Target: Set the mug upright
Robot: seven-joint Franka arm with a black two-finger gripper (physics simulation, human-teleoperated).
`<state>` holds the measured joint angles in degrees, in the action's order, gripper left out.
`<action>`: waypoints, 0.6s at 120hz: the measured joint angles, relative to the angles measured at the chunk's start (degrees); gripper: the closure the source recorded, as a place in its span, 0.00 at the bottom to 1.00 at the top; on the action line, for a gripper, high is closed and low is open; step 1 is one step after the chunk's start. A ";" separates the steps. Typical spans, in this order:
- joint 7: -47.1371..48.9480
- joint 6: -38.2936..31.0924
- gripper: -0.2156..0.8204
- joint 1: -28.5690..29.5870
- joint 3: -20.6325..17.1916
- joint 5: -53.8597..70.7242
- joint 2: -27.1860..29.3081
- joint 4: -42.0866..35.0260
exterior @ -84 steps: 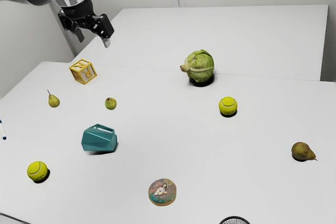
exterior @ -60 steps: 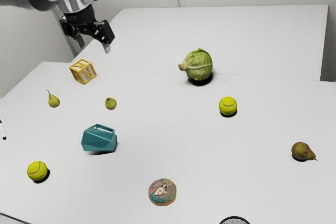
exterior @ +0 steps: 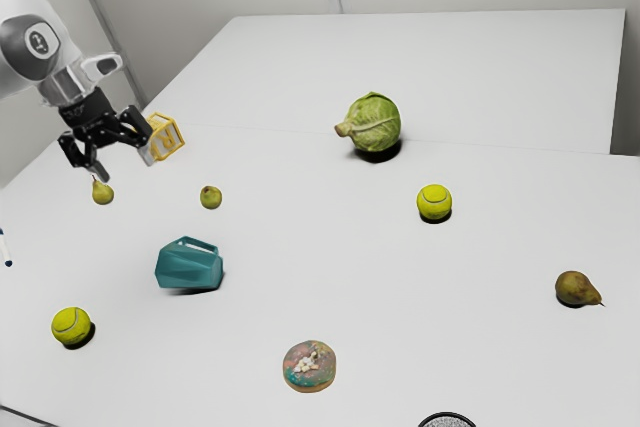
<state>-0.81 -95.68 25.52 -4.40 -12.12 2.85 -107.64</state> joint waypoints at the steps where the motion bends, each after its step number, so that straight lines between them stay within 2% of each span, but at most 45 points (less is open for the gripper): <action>1: -0.18 0.13 0.21 0.34 0.00 -0.27 -0.31 -0.03; 28: -5.81 2.37 0.21 7.82 0.01 -5.11 -8.01 -1.42; 72: -13.74 2.75 0.21 8.40 0.00 -11.21 -16.78 -1.01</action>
<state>-14.55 -92.93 33.92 -4.39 -23.33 -13.93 -108.64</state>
